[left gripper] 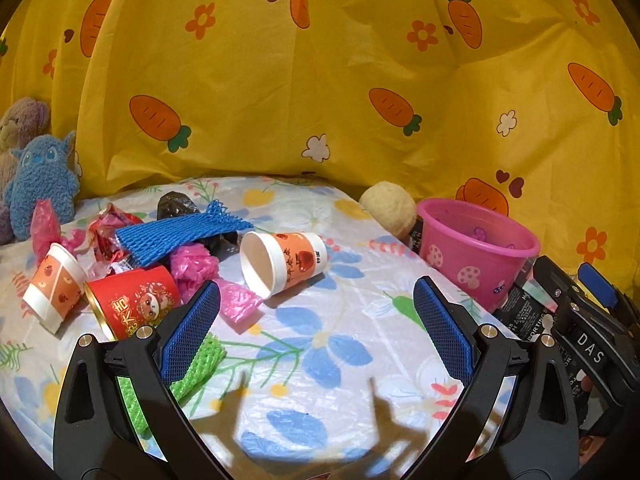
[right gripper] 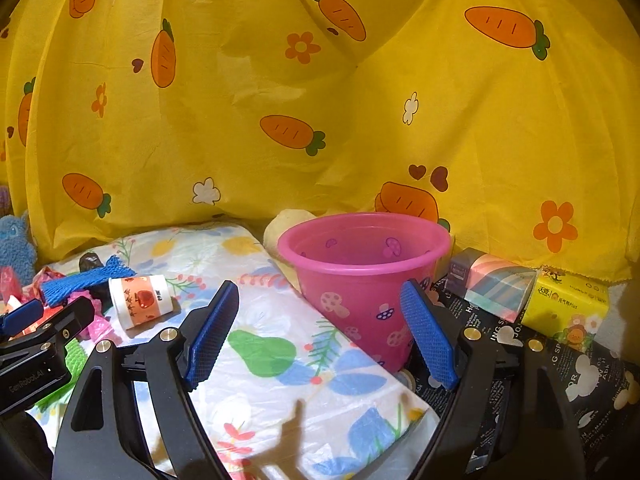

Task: Collect trash
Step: 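Move both open tools back toward the remaining trash, then grasp the green mesh sleeve with the left tool while the right tool grasps the red cup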

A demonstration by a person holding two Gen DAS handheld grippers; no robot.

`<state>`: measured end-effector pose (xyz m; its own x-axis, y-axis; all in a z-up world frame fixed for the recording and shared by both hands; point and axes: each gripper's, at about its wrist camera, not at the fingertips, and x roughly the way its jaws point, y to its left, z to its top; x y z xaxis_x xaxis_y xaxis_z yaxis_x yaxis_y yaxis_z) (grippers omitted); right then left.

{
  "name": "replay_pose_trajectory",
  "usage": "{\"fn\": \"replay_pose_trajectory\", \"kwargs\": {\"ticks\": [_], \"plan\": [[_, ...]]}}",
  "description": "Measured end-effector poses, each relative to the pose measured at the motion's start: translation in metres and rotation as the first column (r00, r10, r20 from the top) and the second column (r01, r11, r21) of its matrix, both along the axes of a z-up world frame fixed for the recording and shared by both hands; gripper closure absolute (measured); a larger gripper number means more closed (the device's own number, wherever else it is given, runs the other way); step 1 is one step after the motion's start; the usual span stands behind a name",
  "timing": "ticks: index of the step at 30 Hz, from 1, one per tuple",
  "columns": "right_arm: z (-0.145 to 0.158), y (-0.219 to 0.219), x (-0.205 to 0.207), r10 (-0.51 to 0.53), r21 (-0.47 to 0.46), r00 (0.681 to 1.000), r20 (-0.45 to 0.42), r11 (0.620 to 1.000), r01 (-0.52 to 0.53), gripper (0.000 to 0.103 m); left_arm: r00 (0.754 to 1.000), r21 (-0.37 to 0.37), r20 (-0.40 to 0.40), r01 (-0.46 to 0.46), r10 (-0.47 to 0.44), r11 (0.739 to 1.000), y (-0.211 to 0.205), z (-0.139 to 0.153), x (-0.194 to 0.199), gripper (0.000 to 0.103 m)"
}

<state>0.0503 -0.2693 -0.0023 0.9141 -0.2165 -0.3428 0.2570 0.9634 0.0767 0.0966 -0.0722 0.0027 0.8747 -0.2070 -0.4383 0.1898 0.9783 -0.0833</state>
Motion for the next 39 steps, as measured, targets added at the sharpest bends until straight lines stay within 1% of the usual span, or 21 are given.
{"fn": "replay_pose_trajectory", "kwargs": {"ticks": [9, 14, 17, 21, 22, 25, 27, 29, 32, 34, 36, 37, 38, 39], "plan": [[-0.005, 0.023, -0.009, 0.051, 0.002, 0.999, -0.007, 0.999, -0.051, 0.022, 0.999, 0.014, -0.003, -0.053, 0.053, 0.998, 0.025, -0.008, -0.022, 0.007], [-0.005, 0.039, -0.009, 0.095, -0.007, 0.995, -0.011, 0.995, -0.095, 0.022, 0.993, 0.032, -0.012, -0.116, 0.116, 0.993, 0.05, -0.015, -0.031, 0.007], [-0.007, 0.049, -0.006, 0.123, -0.011, 0.992, -0.019, 0.992, -0.123, 0.022, 0.986, 0.06, -0.024, -0.164, 0.165, 0.985, 0.069, -0.022, -0.035, 0.007], [-0.011, 0.063, -0.002, 0.166, -0.009, 0.986, -0.033, 0.986, -0.166, 0.022, 0.978, 0.074, -0.06, -0.196, 0.201, 0.978, 0.093, -0.032, -0.036, 0.007], [-0.011, 0.067, -0.001, 0.177, -0.011, 0.983, -0.037, 0.984, -0.178, 0.022, 0.975, 0.071, -0.079, -0.201, 0.206, 0.977, 0.098, -0.035, -0.034, 0.007], [-0.014, 0.079, 0.002, 0.212, -0.01, 0.976, -0.05, 0.977, -0.212, 0.022, 0.971, 0.029, -0.13, -0.2, 0.202, 0.979, 0.114, -0.04, -0.028, 0.008], [-0.014, 0.086, 0.003, 0.232, -0.012, 0.971, -0.057, 0.972, -0.233, 0.022, 0.968, 0.038, -0.157, -0.195, 0.198, 0.98, 0.118, -0.044, -0.022, 0.008], [-0.014, 0.091, 0.005, 0.245, -0.014, 0.968, -0.06, 0.969, -0.246, 0.022, 0.963, 0.048, -0.195, -0.182, 0.188, 0.982, 0.119, -0.05, -0.015, 0.013], [-0.016, 0.097, 0.007, 0.259, -0.017, 0.963, -0.07, 0.965, -0.261, 0.022, 0.951, 0.029, -0.265, -0.159, 0.161, 0.987, 0.122, -0.06, -0.004, 0.026], [-0.017, 0.101, 0.009, 0.268, -0.018, 0.96, -0.079, 0.963, -0.27, 0.022, 0.942, 0.025, -0.304, -0.141, 0.142, 0.99, 0.122, -0.064, 0.002, 0.039], [-0.019, 0.104, 0.011, 0.276, -0.018, 0.957, -0.085, 0.96, -0.279, 0.022, 0.938, 0.025, -0.321, -0.127, 0.129, 0.992, 0.12, -0.067, 0.004, 0.048], [-0.019, 0.105, 0.012, 0.28, -0.017, 0.956, -0.087, 0.959, -0.283, 0.022, 0.94, 0.023, -0.319, -0.12, 0.121, 0.993, 0.119, -0.067, 0.003, 0.053], [-0.02, 0.107, 0.012, 0.284, -0.017, 0.955, -0.089, 0.958, -0.287, 0.022, 0.942, 0.024, -0.314, -0.117, 0.119, 0.993, 0.119, -0.066, 0.003, 0.055], [-0.02, 0.108, 0.014, 0.287, -0.017, 0.953, -0.092, 0.957, -0.29, 0.022, 0.944, 0.024, -0.309, -0.115, 0.116, 0.993, 0.119, -0.066, 0.002, 0.061]]}}
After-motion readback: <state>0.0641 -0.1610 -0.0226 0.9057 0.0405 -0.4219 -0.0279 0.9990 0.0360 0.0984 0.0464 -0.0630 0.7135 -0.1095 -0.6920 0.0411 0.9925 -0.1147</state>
